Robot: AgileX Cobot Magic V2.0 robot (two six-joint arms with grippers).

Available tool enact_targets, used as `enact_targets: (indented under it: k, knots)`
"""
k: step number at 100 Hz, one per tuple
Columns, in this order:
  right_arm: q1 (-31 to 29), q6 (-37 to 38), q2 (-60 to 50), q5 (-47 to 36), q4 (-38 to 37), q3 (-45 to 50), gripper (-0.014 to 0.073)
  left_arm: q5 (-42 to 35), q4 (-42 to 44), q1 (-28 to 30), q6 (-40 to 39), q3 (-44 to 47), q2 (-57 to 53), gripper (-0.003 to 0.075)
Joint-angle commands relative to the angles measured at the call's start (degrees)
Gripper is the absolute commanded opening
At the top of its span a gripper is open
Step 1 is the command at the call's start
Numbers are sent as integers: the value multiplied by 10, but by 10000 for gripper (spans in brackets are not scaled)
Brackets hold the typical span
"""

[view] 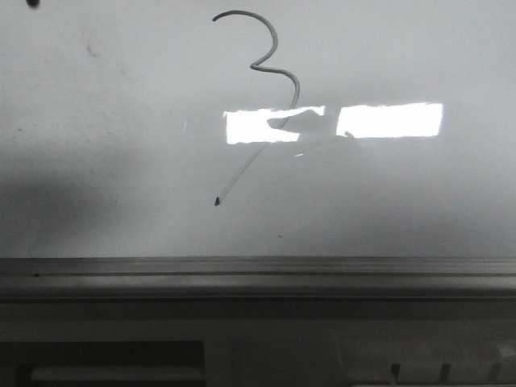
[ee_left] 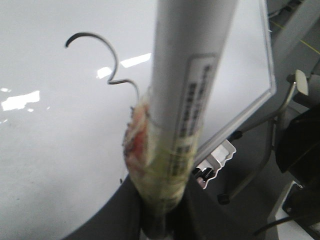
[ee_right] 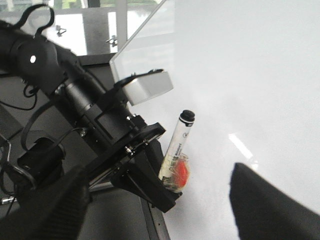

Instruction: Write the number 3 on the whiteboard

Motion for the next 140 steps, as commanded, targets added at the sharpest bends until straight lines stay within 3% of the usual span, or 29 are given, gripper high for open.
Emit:
enact_targets:
  k: [1, 7, 12, 47, 86, 140]
  knots:
    - [-20, 19, -18, -16, 14, 1, 265, -55, -10, 6, -22, -8, 22, -21]
    - [-23, 30, -25, -14, 14, 14, 57, -58, -10, 7, -22, -10, 48, -21]
    - [-23, 31, -27, -13, 15, 25, -67, -69, -11, 7, -22, -10, 67, -21]
    - [-23, 51, -52, -9, 16, 80, -57, -97, -5, 16, -22, -22, 140, -21]
    - [-23, 51, -53, -12, 16, 95, -57, 52, -1, 135, -9, -107, 192, -21]
    - [-23, 51, -53, -17, 16, 95, -57, -14, 6, 135, -1, -111, 238, -16]
